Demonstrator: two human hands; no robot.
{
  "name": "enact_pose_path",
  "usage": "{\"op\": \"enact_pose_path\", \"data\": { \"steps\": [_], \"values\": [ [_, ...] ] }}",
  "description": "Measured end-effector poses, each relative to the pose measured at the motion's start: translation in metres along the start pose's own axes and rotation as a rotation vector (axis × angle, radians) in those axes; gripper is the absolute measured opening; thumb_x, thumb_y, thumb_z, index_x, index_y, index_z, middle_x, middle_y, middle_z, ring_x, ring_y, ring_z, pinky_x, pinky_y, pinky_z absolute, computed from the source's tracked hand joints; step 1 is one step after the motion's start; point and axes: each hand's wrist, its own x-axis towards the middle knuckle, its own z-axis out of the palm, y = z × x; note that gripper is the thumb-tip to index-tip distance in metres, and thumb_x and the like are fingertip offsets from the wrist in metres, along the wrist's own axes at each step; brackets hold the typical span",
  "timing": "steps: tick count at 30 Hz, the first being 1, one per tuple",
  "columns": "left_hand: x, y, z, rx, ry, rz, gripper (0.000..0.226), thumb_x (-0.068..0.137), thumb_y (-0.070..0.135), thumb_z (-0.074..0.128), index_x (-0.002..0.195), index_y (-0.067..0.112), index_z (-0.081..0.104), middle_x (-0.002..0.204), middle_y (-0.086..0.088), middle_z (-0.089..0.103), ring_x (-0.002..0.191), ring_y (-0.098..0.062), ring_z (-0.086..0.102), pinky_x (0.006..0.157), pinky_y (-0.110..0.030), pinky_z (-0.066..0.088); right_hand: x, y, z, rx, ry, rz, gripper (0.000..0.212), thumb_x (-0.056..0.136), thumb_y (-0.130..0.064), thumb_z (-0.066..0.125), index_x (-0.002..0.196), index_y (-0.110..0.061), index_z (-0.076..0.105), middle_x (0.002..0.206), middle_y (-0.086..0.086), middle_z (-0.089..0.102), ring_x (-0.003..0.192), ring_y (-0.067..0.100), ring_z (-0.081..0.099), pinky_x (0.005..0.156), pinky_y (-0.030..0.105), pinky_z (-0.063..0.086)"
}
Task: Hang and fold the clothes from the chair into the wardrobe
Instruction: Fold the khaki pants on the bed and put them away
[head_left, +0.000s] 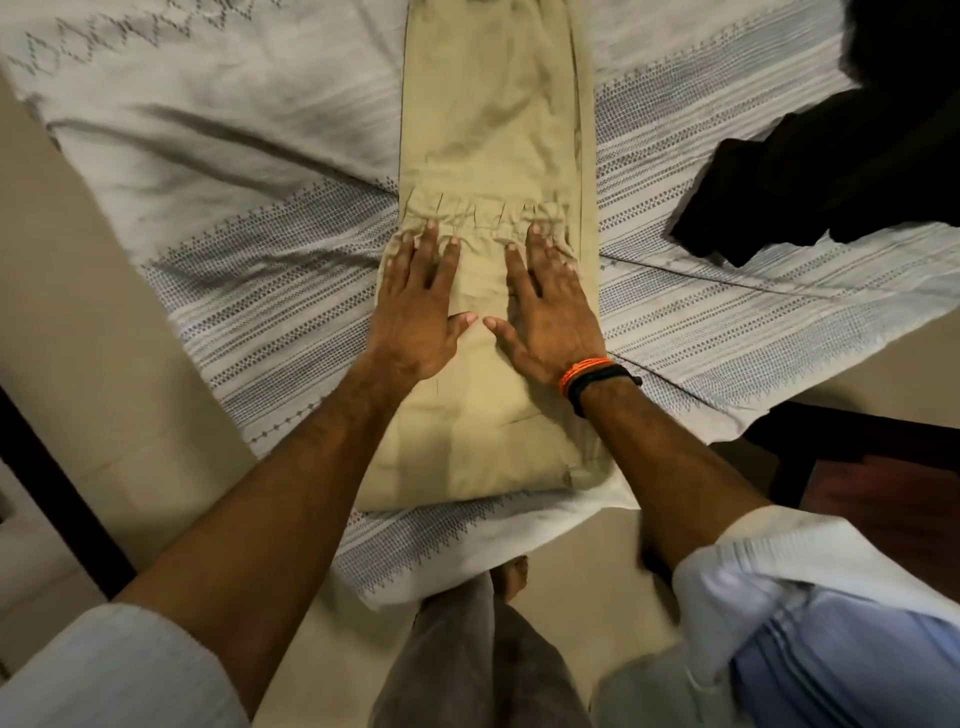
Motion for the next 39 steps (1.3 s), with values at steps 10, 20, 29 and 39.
{"op": "enact_pose_path", "data": {
  "steps": [10, 20, 29, 39],
  "values": [
    [-0.134, 0.039, 0.045, -0.045, 0.037, -0.050, 0.072, 0.096, 0.037, 0.054, 0.155, 0.009, 0.022, 0.163, -0.019, 0.006, 0.151, -0.037, 0.006, 0.122, -0.051, 0.010, -0.131, -0.042, 0.049, -0.004, 0.083, -0.091, 0.070, 0.101, -0.045, 0.038, 0.155, -0.004, 0.022, 0.163, 0.019, 0.013, 0.151, 0.032, 0.013, 0.122, 0.049, 0.015],
    [-0.180, 0.033, 0.101, -0.013, 0.088, -0.142, 0.072, 0.099, 0.056, 0.024, 0.158, 0.016, 0.012, 0.164, -0.016, -0.003, 0.151, -0.037, -0.003, 0.119, -0.061, 0.005, -0.167, -0.031, 0.098, -0.112, 0.228, 0.015, 0.080, 0.097, -0.059, 0.030, 0.156, -0.005, 0.019, 0.163, 0.021, 0.007, 0.152, 0.032, 0.002, 0.123, 0.052, 0.004],
    [-0.171, 0.016, 0.119, -0.056, 0.056, -0.111, 0.079, 0.095, 0.067, 0.024, 0.158, 0.026, 0.002, 0.165, -0.010, -0.011, 0.151, -0.031, -0.013, 0.116, -0.065, -0.001, -0.153, -0.014, 0.119, -0.072, 0.088, 0.024, 0.089, 0.093, -0.069, 0.026, 0.158, -0.012, 0.007, 0.165, 0.016, -0.004, 0.153, 0.028, -0.005, 0.122, 0.053, -0.003],
    [-0.179, 0.004, 0.087, 0.122, -0.030, 0.115, 0.082, 0.082, 0.030, 0.066, 0.153, 0.010, 0.030, 0.163, -0.015, 0.015, 0.150, -0.038, 0.012, 0.117, -0.065, 0.008, -0.163, -0.002, 0.083, -0.229, -0.001, -0.116, 0.090, 0.071, -0.034, 0.067, 0.150, -0.003, 0.034, 0.157, 0.028, 0.024, 0.144, 0.043, 0.029, 0.118, 0.060, 0.021]
  ]
}}
